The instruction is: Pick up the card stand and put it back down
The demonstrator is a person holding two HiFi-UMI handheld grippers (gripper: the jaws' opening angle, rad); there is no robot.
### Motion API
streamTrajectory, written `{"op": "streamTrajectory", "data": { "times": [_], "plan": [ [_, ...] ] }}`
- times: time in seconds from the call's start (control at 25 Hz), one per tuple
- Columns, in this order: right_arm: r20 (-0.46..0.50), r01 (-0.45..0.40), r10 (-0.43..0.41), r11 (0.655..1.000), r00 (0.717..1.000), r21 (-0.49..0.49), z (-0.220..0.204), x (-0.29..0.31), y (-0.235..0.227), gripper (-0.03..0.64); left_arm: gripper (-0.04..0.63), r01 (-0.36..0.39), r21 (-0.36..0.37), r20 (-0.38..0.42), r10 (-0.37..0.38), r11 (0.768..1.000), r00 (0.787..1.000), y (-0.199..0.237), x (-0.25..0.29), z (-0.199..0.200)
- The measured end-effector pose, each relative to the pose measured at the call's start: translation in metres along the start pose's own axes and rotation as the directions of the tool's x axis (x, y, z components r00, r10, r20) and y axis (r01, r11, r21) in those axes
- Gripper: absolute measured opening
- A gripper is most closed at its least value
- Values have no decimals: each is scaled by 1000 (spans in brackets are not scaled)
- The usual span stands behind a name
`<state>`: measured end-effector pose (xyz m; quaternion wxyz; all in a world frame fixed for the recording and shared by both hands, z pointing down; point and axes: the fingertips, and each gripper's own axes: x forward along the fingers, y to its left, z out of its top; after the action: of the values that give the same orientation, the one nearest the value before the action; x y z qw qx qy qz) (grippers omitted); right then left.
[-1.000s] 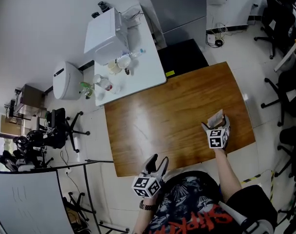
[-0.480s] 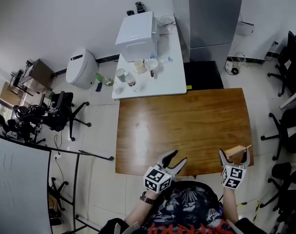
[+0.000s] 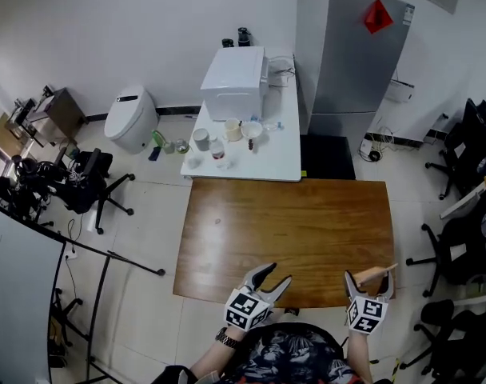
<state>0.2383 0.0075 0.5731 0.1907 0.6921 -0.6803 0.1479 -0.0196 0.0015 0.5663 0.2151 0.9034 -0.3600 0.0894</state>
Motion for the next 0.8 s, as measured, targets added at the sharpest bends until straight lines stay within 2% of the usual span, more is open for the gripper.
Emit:
{"op": "streamTrajectory", "data": {
  "times": [0.24,0.48,0.6,0.8],
  "plan": [
    [23,-53,54,998,998,-31,11,-1,20,569,221,-35,-13,22,36,999,999,16,-6,-1],
    [25,-214,216,975,976,-67,18,15,84,568,219,-104,-63,46,107,993,993,38,-24,0],
    [20,-334,337,937,941,-100,22,27,143,568,218,-171,-84,63,177,982,982,58,-48,-1],
    [-3,-515,523,839,853,-175,-6,53,260,568,218,-281,-128,73,292,951,954,91,-111,-20]
  ]
}}
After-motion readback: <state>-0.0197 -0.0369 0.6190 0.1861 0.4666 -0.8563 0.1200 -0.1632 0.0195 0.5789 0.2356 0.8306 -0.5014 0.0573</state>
